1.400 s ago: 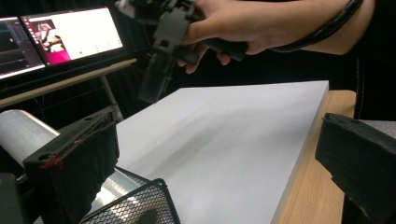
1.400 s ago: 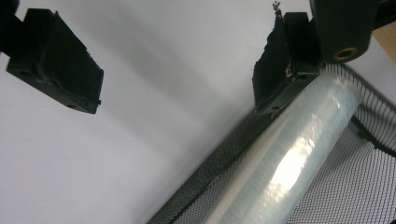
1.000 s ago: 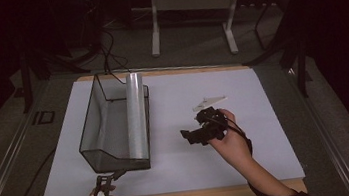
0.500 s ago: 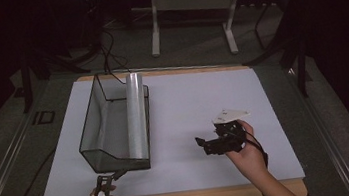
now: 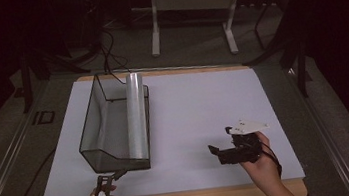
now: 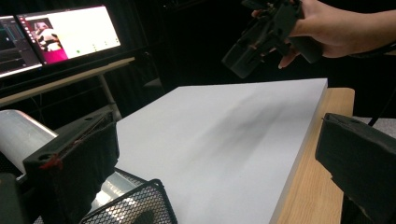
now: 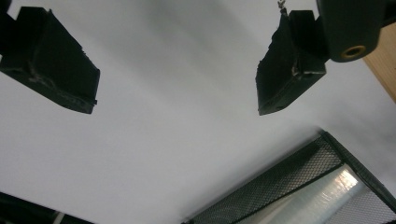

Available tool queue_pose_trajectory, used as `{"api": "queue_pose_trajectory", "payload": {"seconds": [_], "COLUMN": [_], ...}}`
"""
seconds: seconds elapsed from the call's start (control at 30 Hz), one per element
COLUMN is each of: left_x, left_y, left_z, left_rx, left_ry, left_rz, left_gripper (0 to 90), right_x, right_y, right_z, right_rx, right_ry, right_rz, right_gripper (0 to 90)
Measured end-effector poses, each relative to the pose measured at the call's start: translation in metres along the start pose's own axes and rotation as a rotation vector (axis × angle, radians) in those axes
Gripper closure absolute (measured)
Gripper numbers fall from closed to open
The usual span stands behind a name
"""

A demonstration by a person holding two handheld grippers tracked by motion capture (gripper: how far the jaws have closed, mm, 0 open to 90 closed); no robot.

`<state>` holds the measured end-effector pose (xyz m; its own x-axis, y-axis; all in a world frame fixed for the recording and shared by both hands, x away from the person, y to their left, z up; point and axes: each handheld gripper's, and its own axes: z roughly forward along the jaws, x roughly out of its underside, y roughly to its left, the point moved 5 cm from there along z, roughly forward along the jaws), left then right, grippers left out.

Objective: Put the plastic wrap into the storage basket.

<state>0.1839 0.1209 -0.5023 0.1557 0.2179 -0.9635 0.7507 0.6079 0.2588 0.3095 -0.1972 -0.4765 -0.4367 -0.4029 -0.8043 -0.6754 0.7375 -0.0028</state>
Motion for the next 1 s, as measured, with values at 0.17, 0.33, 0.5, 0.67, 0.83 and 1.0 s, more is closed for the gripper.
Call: {"api": "queue_pose_trajectory", "payload": {"seconds": [0.17,0.33,0.5,0.67,0.83,1.0], "left_x": [0.000,0.000,0.001,0.001,0.002,0.002], "left_y": [0.000,0.000,-0.001,-0.002,-0.001,-0.002], "left_z": [0.001,0.001,0.001,0.002,0.001,0.001], "left_rx": [0.001,0.002,0.005,0.010,0.011,0.011], "left_ry": [0.003,0.003,0.004,0.011,0.010,0.011], "left_rz": [0.004,0.004,0.001,0.012,0.006,0.008], "left_gripper": [0.0,0.0,0.0,0.0,0.0,0.0], "right_x": [0.011,0.018,0.030,0.038,0.042,0.043], "right_y": [-0.003,-0.005,-0.007,-0.012,-0.015,-0.015], "right_z": [-0.009,-0.013,-0.008,0.002,0.005,0.006], "right_rx": [0.011,0.026,0.056,0.079,0.081,0.080], "right_ry": [-0.004,-0.007,-0.019,0.004,0.011,0.013], "right_rz": [-0.002,0.001,-0.020,-0.035,-0.035,-0.038], "right_gripper": [13.2,13.2,13.2,13.3,13.3,13.3]}}
